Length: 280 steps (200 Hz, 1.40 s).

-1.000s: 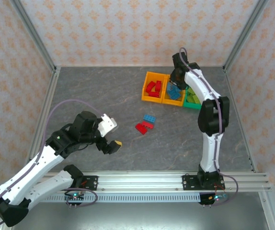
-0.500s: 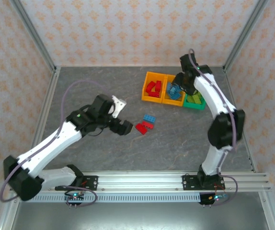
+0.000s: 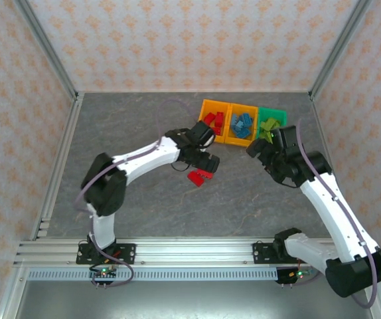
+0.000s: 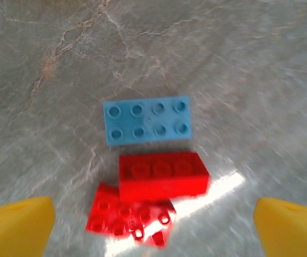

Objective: Sort the legos into containers by color

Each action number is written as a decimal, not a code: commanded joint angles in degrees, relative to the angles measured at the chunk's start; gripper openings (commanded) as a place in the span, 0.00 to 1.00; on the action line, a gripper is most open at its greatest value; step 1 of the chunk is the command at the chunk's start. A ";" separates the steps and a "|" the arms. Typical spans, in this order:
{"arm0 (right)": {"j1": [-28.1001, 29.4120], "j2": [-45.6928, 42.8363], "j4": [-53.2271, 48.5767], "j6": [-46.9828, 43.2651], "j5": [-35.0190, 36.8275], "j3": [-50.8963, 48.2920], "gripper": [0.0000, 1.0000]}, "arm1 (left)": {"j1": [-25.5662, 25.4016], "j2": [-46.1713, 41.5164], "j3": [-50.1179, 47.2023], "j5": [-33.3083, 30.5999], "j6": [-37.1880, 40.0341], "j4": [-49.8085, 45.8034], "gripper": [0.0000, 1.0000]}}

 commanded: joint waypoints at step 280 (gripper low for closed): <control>2.93 -11.51 -7.66 11.70 0.23 -7.38 0.95 | 0.55 28.66 54.56 -0.33 -8.35 5.48 0.48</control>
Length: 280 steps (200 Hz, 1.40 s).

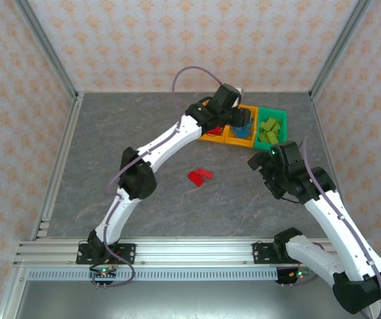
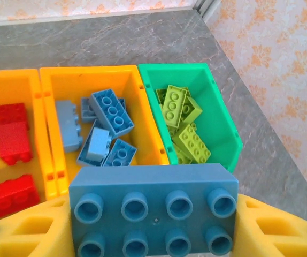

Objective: Sort the legos into containers by color

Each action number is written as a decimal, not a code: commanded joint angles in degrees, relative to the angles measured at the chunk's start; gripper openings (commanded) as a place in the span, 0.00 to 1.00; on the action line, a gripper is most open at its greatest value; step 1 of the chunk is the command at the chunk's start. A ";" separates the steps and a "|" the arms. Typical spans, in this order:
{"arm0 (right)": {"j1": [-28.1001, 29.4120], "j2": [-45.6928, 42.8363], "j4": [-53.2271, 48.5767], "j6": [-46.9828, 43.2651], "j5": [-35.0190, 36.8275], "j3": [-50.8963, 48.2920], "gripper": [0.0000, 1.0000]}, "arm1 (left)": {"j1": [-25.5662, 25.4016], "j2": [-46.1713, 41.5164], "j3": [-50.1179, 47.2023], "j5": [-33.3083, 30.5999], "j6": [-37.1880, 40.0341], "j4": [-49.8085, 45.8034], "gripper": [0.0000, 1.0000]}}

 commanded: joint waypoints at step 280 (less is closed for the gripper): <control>17.80 50.54 11.46 -5.45 -7.51 19.15 0.99 | 0.81 -88.95 -75.12 -2.36 31.83 -13.89 0.93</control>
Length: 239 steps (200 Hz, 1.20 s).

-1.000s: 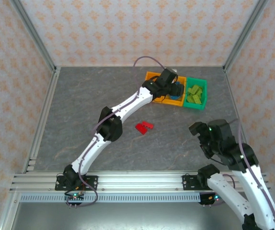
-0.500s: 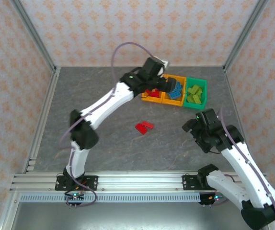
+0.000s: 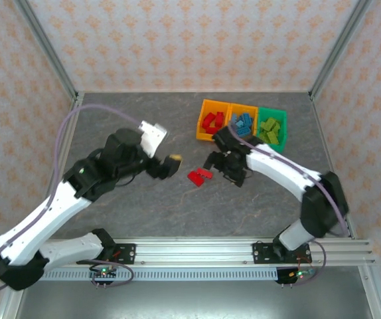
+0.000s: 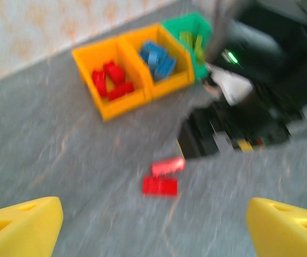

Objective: Sort the legos into containers by color

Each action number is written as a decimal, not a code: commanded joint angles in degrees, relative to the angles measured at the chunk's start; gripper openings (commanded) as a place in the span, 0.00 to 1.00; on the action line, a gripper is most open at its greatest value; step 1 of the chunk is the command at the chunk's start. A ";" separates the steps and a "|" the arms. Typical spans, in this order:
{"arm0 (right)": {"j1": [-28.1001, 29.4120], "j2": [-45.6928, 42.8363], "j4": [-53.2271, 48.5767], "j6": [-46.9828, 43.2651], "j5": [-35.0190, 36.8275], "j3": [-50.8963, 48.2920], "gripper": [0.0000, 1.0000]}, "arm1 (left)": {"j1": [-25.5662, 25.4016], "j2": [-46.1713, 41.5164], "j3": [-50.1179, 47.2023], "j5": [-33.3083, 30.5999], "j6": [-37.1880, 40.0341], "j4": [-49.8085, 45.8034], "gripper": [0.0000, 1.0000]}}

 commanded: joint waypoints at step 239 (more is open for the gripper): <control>1.70 11.71 -2.72 2.43 9.37 15.26 0.58 | 0.32 -13.01 -10.04 -1.40 8.00 -7.63 1.00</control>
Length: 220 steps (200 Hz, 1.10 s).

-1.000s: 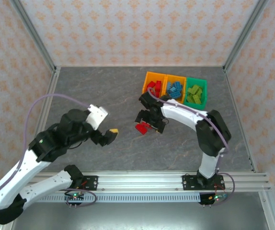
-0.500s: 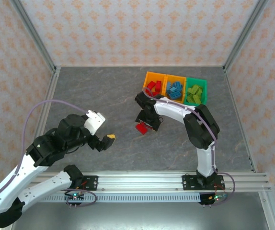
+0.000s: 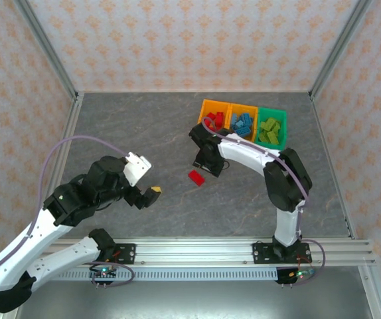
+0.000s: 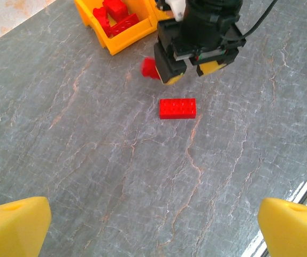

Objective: Sort the legos into containers by color

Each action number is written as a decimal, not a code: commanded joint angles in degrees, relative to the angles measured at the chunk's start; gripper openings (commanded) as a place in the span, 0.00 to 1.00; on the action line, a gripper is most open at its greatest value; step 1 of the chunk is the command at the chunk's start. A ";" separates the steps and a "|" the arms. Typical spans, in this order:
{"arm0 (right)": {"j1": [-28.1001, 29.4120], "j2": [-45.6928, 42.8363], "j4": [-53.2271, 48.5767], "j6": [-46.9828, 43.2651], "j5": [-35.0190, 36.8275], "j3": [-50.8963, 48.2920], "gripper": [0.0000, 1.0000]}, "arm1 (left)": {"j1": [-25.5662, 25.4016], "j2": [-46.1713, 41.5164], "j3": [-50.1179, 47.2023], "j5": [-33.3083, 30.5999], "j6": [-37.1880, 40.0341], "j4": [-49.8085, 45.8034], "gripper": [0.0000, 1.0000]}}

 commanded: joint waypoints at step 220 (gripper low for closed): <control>-4.44 24.57 -3.56 -23.56 6.03 29.16 0.49 | 0.34 -6.68 -3.96 -4.19 -1.94 -0.81 1.00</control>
